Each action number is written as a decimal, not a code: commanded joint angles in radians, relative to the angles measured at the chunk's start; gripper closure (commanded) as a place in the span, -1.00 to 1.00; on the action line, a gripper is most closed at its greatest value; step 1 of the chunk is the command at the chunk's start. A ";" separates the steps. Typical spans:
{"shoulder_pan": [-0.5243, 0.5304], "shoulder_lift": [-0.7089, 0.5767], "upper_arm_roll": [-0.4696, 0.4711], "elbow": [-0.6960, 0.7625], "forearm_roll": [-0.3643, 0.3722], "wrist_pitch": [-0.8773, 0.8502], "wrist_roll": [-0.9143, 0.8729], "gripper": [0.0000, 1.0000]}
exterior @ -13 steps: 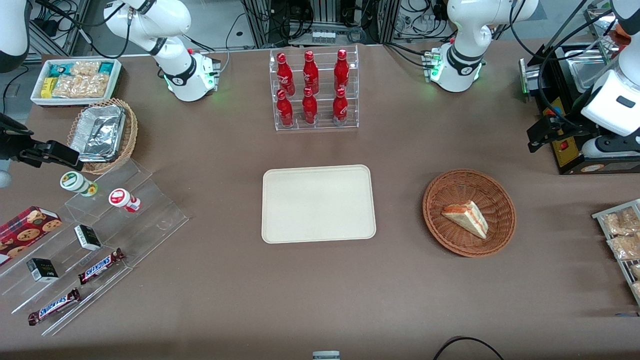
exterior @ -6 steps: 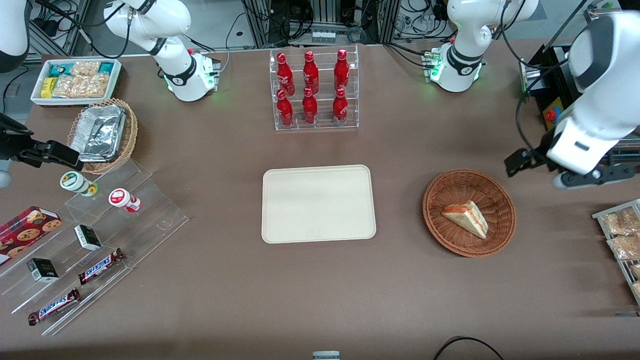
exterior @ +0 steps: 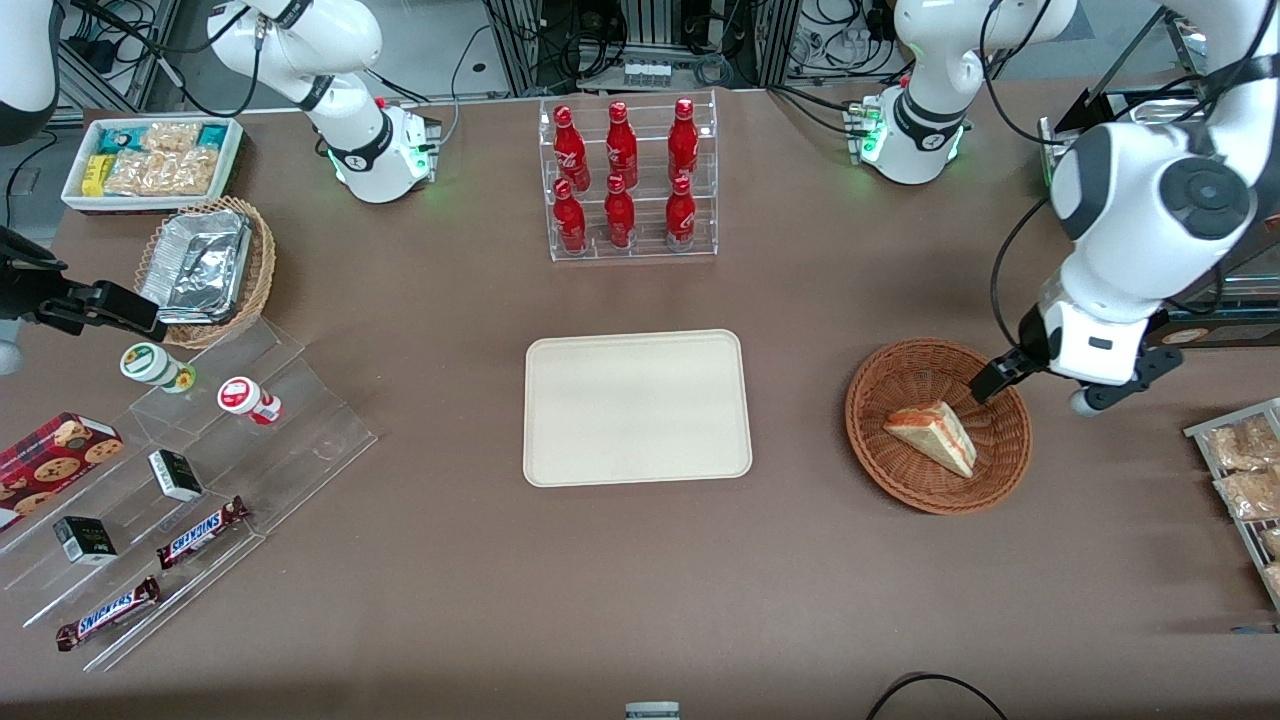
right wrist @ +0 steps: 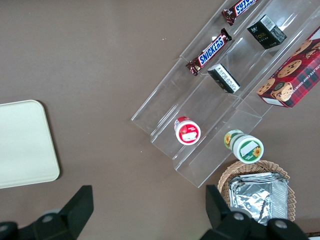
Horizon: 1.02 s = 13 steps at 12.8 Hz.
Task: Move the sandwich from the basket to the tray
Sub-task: 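Move the left gripper over the wicker basket toward the wrapped sandwich, then lower the left gripper and close it on the wrapped sandwich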
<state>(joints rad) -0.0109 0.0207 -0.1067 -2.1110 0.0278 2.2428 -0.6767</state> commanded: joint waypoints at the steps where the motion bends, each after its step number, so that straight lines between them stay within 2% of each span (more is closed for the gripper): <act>1: -0.008 -0.012 -0.005 -0.099 -0.003 0.128 -0.134 -1.00; 5: -0.024 0.062 -0.020 -0.109 -0.003 0.199 -0.220 -1.00; 13: -0.014 0.194 -0.022 -0.116 -0.002 0.322 -0.228 -1.00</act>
<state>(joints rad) -0.0235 0.1876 -0.1322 -2.2244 0.0278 2.5253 -0.8849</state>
